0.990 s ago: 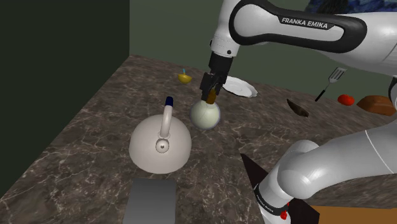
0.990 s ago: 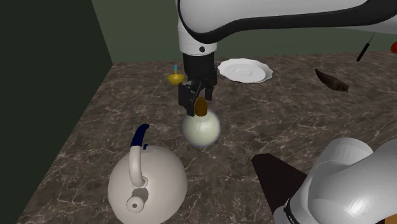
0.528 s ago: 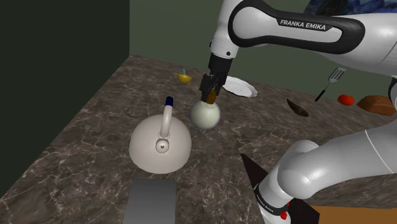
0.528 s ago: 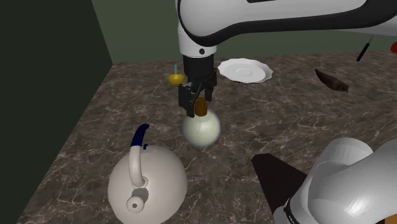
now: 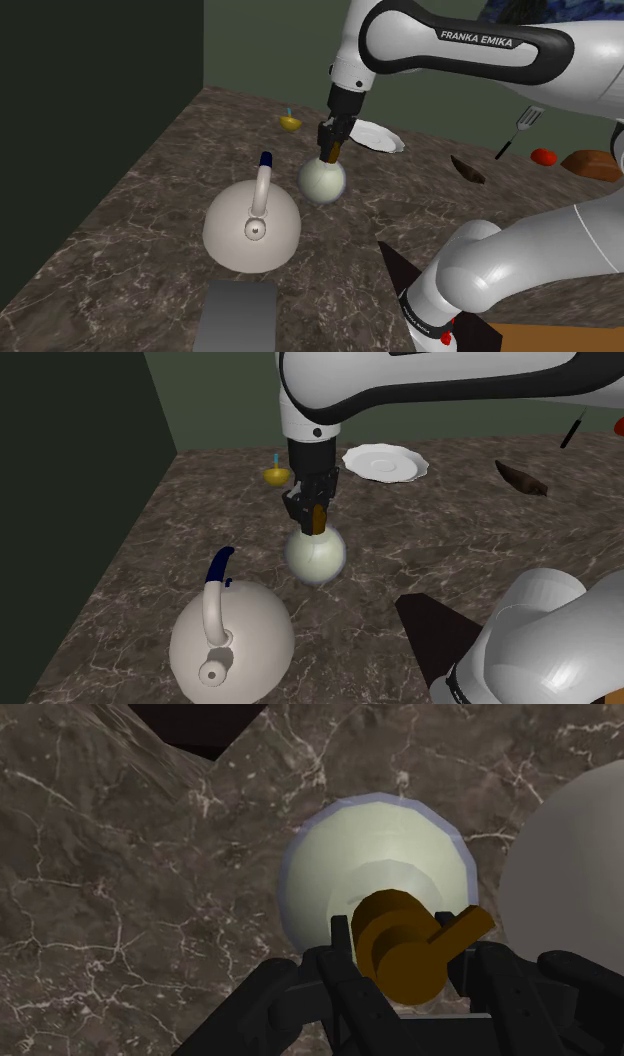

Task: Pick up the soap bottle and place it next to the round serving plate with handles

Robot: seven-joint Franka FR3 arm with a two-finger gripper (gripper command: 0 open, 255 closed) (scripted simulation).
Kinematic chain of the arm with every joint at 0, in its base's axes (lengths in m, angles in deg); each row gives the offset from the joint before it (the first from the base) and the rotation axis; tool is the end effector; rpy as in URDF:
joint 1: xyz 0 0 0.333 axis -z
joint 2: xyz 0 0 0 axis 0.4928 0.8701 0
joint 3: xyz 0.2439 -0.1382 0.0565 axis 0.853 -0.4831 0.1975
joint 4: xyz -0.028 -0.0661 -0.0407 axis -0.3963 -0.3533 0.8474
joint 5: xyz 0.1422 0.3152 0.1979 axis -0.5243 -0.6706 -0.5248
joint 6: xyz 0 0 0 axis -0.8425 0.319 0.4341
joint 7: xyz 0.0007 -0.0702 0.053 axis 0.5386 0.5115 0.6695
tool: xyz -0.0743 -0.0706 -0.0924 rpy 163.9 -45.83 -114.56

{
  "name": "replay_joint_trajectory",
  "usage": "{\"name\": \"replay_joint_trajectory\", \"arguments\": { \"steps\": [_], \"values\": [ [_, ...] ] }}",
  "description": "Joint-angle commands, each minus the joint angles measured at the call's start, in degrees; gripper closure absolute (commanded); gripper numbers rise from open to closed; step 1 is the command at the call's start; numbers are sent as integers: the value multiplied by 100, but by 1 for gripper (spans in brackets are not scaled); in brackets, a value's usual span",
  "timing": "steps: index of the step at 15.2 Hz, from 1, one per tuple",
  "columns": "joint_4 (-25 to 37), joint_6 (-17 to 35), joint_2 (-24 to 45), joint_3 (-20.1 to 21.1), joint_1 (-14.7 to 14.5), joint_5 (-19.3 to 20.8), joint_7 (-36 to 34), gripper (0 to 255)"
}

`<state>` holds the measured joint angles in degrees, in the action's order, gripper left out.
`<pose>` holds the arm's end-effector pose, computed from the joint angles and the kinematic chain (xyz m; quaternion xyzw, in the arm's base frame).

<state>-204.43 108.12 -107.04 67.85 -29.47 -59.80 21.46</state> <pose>0.4087 0.0747 0.4982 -0.9975 -0.0601 0.0320 0.0160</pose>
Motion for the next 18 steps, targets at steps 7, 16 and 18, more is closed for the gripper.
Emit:
{"name": "replay_joint_trajectory", "arguments": {
  "steps": [7,16,18],
  "values": [
    [410,-377,41,-18,9,18,-18,255],
    [1229,-1052,184,-44,24,46,-56,255],
    [1425,-1203,229,-48,27,52,-66,255]
  ]
}}
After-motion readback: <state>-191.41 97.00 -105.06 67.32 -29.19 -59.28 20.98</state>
